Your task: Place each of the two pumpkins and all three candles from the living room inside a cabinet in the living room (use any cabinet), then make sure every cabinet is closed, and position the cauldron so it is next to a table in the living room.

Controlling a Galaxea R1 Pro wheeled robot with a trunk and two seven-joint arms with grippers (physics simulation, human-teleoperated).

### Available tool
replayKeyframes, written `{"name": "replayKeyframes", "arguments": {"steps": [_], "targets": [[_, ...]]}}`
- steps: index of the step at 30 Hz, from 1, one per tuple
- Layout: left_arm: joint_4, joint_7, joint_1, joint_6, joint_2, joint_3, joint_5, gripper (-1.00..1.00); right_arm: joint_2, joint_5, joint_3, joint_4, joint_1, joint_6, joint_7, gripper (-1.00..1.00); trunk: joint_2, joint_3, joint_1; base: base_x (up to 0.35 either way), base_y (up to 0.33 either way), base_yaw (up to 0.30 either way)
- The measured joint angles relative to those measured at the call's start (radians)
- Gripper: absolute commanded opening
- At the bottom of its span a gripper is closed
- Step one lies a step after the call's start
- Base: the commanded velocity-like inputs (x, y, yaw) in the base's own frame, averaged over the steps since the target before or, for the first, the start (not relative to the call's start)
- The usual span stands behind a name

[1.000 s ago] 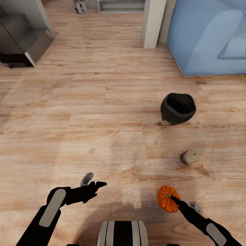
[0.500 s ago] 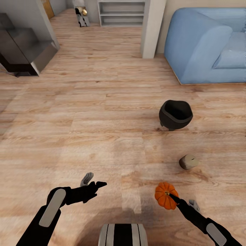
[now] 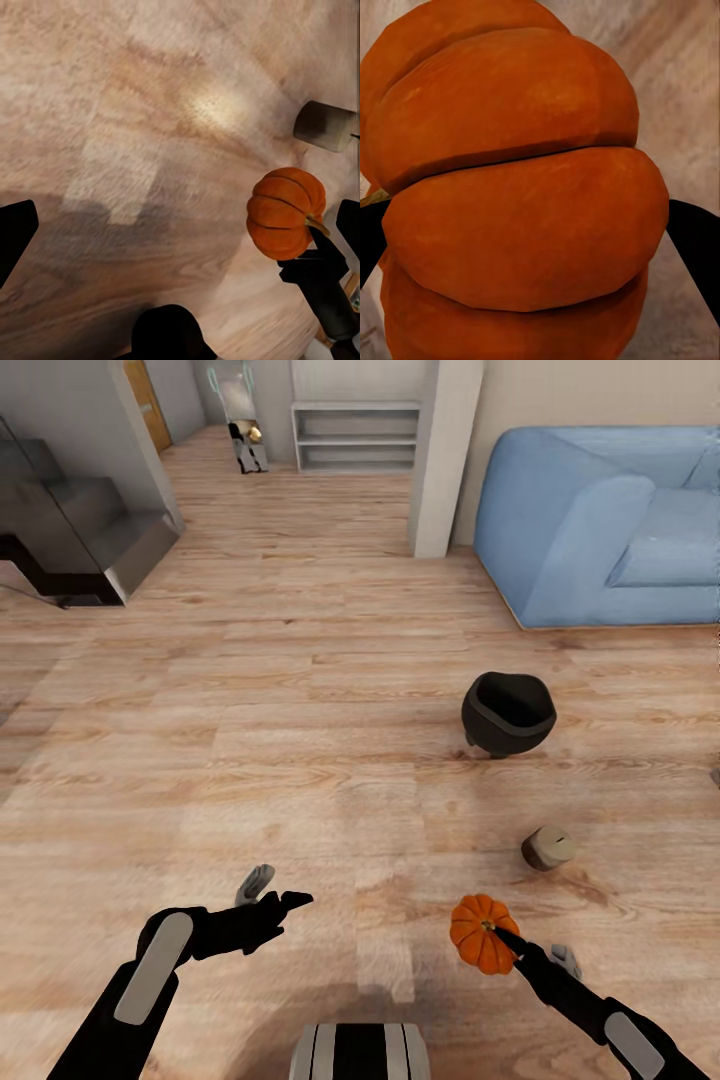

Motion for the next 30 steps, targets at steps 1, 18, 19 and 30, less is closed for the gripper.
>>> {"name": "replayKeyframes", "arguments": {"steps": [1, 18, 19, 30], "targets": [[0.0, 0.0, 0.0, 0.0, 0.0, 0.0, 0.0, 1.0, 0.0, 0.0, 0.0, 0.0, 0.0, 0.0, 0.0, -1.0, 0.0, 0.004, 0.0, 0.0, 0.0, 0.0], [0.0, 0.0, 0.0, 0.0, -0.001, 0.0, 0.001, 1.0, 0.0, -0.002, 0.0, 0.0, 0.0, 0.0, 0.009, -1.0, 0.004, 0.07, -0.008, 0.0, 0.0, 0.0], [0.0, 0.0, 0.0, 0.0, 0.0, 0.0, 0.001, 1.0, 0.0, -0.002, 0.0, 0.0, 0.0, 0.0, 0.009, -1.0, 0.004, 0.074, -0.009, 0.0, 0.0, 0.0], [0.0, 0.0, 0.0, 0.0, 0.001, 0.0, 0.001, 1.0, 0.0, -0.002, 0.0, 0.0, 0.0, 0.0, 0.009, -1.0, 0.007, 0.116, -0.013, 0.0, 0.0, 0.0]]}}
